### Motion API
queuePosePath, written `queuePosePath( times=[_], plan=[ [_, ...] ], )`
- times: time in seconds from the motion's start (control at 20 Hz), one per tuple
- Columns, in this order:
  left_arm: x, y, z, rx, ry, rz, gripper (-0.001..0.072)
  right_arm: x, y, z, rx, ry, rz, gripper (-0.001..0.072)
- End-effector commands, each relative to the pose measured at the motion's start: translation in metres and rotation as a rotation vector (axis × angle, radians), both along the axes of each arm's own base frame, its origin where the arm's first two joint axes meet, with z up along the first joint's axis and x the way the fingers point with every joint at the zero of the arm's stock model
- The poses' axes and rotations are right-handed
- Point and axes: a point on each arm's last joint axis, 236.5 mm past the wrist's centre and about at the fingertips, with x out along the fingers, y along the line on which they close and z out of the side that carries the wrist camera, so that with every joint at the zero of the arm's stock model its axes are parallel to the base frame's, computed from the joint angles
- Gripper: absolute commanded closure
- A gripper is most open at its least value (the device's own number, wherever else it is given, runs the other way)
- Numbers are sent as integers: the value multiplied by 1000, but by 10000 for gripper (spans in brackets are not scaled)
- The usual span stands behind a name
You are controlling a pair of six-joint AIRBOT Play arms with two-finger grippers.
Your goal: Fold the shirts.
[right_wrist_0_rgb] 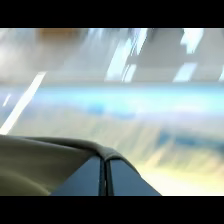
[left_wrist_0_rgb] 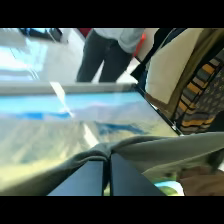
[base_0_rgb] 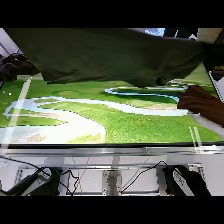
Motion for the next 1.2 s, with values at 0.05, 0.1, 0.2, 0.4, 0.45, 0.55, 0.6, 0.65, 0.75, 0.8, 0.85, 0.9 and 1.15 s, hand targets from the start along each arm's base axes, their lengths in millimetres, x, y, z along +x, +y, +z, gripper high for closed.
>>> queuePosePath(
  times=[0.05,0.1,0.2,0.4,0.45,0.55,0.6,0.65,0.75,0.8,0.85,0.9,1.15],
  plan=[
    [-115,-45,73,110,-184,113,698,-127,10,85,-193,-128,-102,694],
    [-130,-48,74,122,-184,143,698,-147,8,93,-211,-138,-140,695],
    [-145,-49,67,131,-152,187,698,-169,1,92,-226,-106,-202,695],
    [-112,-29,40,82,-23,196,698,-146,-12,74,-219,-16,-211,695],
    [-93,-20,23,64,43,191,698,-129,-16,65,-203,23,-195,695],
    [-54,2,-6,40,127,188,698,-87,-25,47,-167,87,-171,695],
    [-31,15,-17,28,151,197,697,-64,-34,36,-149,117,-171,694],
    [-6,29,-33,1,197,204,697,-37,-41,21,-124,155,-164,694],
    [36,41,-80,-16,321,160,696,13,-42,-24,-39,275,-97,694],
    [56,37,-108,-4,372,111,696,34,-37,-49,-5,331,-55,693],
    [76,30,-135,15,416,71,696,57,-31,-79,14,389,-25,693],
    [96,24,-167,42,472,42,695,78,-24,-109,22,440,-5,693],
    [182,22,-343,260,710,81,694,164,18,-234,50,549,37,692]
  ],
)
